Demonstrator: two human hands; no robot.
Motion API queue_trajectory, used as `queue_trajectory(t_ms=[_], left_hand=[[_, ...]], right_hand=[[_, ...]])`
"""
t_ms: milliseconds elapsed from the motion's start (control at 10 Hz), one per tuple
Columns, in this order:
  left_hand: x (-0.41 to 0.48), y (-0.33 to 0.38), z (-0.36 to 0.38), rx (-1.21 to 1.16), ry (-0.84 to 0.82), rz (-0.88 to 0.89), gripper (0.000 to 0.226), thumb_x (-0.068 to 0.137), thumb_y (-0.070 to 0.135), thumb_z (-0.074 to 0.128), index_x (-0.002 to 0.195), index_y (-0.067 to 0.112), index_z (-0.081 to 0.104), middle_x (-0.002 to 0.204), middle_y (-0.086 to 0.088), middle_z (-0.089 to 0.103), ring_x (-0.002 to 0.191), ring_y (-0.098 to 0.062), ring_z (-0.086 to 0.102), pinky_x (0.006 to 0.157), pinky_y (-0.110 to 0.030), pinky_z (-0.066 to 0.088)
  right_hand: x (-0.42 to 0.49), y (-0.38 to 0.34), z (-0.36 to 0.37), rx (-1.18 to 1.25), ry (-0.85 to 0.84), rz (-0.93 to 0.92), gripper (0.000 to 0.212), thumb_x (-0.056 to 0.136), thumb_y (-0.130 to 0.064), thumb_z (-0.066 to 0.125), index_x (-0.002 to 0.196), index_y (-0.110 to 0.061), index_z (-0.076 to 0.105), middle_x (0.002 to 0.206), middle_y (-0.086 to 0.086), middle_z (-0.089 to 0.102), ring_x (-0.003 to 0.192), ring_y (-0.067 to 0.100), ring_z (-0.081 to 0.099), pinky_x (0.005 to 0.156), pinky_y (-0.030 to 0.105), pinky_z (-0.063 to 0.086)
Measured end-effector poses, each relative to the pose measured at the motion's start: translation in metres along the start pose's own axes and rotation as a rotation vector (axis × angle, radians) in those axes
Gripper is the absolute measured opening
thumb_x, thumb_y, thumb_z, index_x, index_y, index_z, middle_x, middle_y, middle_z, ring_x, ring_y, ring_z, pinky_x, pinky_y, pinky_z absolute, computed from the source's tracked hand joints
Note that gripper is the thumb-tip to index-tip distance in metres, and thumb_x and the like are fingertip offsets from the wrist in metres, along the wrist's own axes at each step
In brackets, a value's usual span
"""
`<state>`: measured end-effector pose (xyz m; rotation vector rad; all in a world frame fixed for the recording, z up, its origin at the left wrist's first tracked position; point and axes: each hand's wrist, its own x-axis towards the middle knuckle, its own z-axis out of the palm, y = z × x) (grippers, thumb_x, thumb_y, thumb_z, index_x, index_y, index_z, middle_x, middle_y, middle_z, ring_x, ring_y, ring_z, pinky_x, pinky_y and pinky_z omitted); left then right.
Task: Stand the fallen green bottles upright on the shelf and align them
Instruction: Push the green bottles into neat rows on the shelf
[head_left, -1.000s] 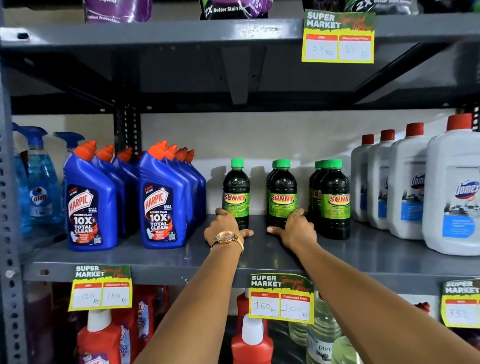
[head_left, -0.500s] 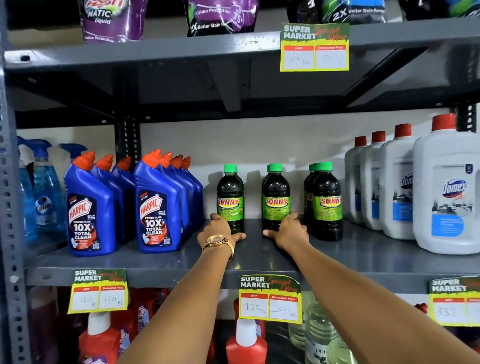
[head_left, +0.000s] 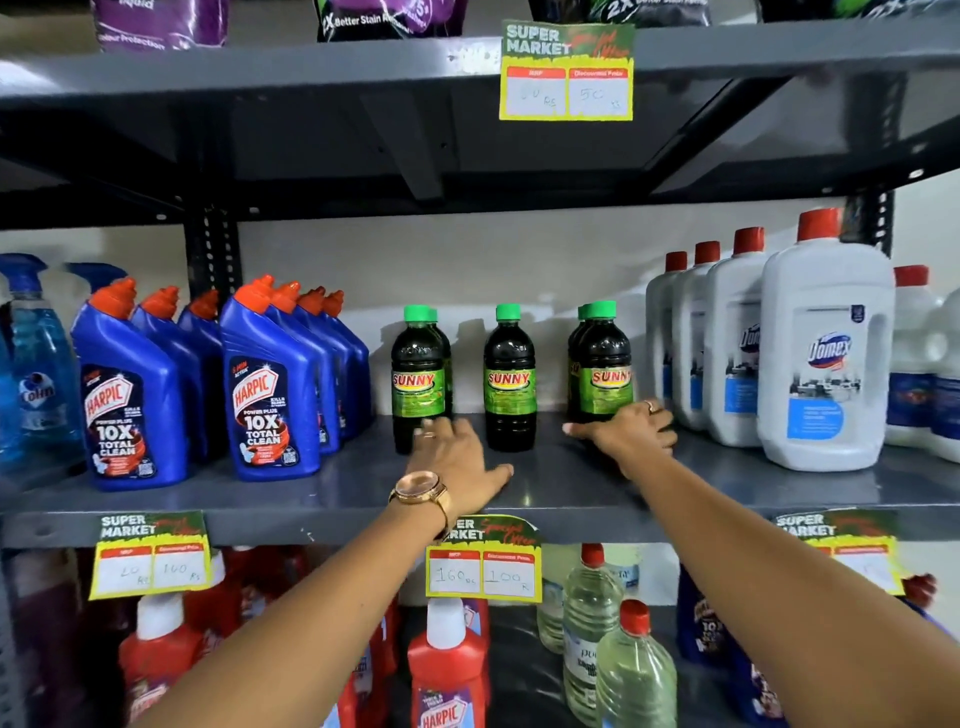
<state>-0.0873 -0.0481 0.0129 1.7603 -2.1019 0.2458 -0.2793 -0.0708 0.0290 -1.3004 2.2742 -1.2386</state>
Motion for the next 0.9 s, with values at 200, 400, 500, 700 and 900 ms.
queue_trajectory(t_ms=[200,400,500,700,900], left_hand=[[0.005,0.006,0.004,-0.169,-0.304,0.125,0.062,0.099,0.049,0.034,0.141,0.005,0.04,0.153,-0.015,0.033,0.144,-0.027,0.025,0.114,-0.036,0.021],[0.002,0.012,0.0,-0.15,-0.351,0.132,0.06,0.101,0.045,0.029,0.141,0.002,0.039,0.155,-0.013,0.029,0.148,-0.026,0.012,0.119,-0.037,0.009],[0.004,0.009,0.001,-0.179,-0.354,0.138,0.058,0.1,0.047,0.03,0.135,0.003,0.044,0.15,-0.012,0.037,0.146,-0.025,0.017,0.119,-0.038,0.01],[0.003,0.008,0.001,-0.167,-0.328,0.145,0.058,0.099,0.048,0.032,0.134,0.004,0.047,0.147,-0.012,0.041,0.142,-0.024,0.028,0.118,-0.037,0.013],[-0.001,0.011,-0.003,-0.178,-0.307,0.121,0.061,0.098,0.051,0.035,0.137,0.005,0.045,0.148,-0.012,0.04,0.137,-0.025,0.035,0.113,-0.033,0.022]], right_hand=[[0.016,0.006,0.009,-0.104,-0.013,-0.152,0.108,0.075,-0.037,0.079,0.147,0.007,0.012,0.15,0.026,0.027,0.137,0.042,0.032,0.114,0.045,0.026],[0.019,0.006,0.012,-0.112,0.009,-0.137,0.108,0.07,-0.044,0.081,0.144,0.002,0.018,0.147,0.022,0.033,0.135,0.04,0.037,0.111,0.045,0.031],[0.02,0.006,0.012,-0.11,0.026,-0.12,0.11,0.069,-0.046,0.081,0.145,0.0,0.017,0.148,0.021,0.033,0.135,0.039,0.037,0.11,0.043,0.032],[0.021,0.005,0.015,-0.09,0.06,-0.091,0.107,0.069,-0.049,0.079,0.144,-0.001,0.019,0.147,0.02,0.034,0.133,0.038,0.038,0.108,0.041,0.033],[0.016,0.005,0.014,-0.065,0.106,-0.1,0.107,0.069,-0.054,0.077,0.143,0.001,0.021,0.145,0.02,0.033,0.131,0.038,0.037,0.108,0.042,0.034]])
